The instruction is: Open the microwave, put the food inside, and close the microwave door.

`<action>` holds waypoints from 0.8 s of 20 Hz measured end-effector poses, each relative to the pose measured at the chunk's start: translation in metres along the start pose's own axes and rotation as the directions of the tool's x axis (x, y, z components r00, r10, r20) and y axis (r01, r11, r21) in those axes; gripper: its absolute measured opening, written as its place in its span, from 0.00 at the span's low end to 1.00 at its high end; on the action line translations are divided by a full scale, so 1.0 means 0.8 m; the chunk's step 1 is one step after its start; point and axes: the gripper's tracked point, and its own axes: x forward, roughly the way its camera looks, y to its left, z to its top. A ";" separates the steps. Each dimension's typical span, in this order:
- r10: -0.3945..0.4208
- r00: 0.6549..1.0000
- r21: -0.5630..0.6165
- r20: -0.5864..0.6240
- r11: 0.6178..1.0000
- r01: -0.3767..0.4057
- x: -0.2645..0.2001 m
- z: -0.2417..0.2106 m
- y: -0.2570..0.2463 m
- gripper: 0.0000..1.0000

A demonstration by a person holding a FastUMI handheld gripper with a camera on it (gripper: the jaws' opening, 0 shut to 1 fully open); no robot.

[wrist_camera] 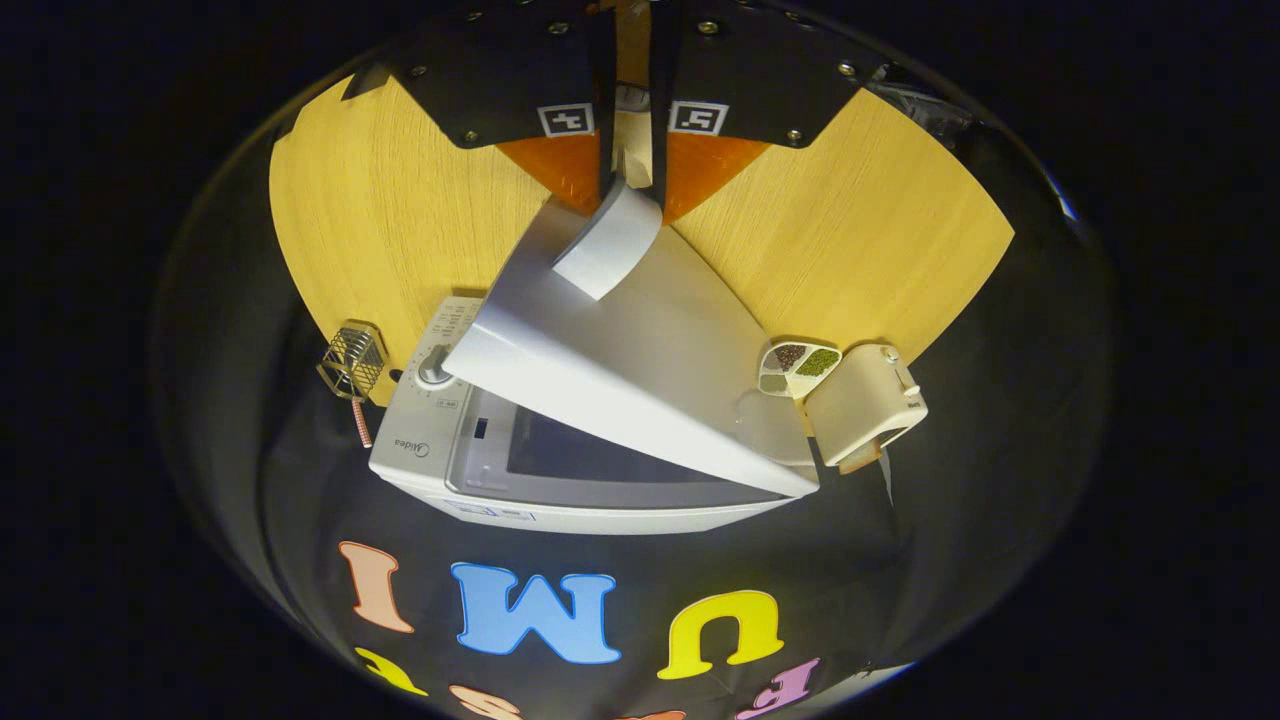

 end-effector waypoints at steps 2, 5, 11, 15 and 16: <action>0.022 1.000 -0.010 -0.010 1.000 -0.022 -0.006 -0.006 0.014 0.17; 0.039 0.999 -0.025 -0.014 0.999 -0.040 -0.019 -0.010 0.028 0.20; 0.064 0.997 -0.018 -0.038 0.998 -0.064 -0.033 -0.023 0.054 0.21; 0.070 0.996 -0.039 -0.058 0.997 -0.072 -0.039 -0.034 0.072 0.21; 0.072 0.995 -0.048 -0.064 0.996 -0.075 -0.041 -0.037 0.078 0.21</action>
